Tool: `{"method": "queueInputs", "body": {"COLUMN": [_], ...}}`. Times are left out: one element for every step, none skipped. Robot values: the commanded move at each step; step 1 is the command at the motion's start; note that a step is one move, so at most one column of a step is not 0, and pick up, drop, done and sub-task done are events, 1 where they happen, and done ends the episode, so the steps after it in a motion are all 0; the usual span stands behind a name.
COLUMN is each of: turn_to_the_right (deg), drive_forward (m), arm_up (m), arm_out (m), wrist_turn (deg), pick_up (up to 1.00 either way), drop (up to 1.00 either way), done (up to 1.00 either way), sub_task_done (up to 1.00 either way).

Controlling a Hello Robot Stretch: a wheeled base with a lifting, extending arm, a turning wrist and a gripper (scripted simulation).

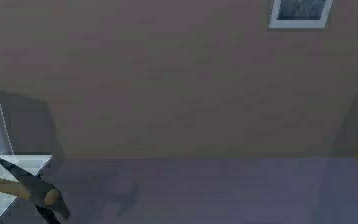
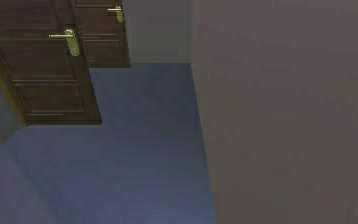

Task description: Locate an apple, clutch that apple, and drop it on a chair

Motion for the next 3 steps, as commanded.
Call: {"method": "queueInputs", "body": {"turn_to_the_right": [0.0,45.0,36.0], "drive_forward": [0.05,0.00,0.00], "arm_up": [0.00,0.00,0.00], "arm_out": [0.00,0.00,0.00], "wrist_turn": [0.0,0.0,0.0], "pick_up": [0.00,0.00,0.00], "drop": [0.00,0.00,0.00], "done": [0.00,0.00,0.00], "sub_task_done": [0.00,0.00,0.00]}}
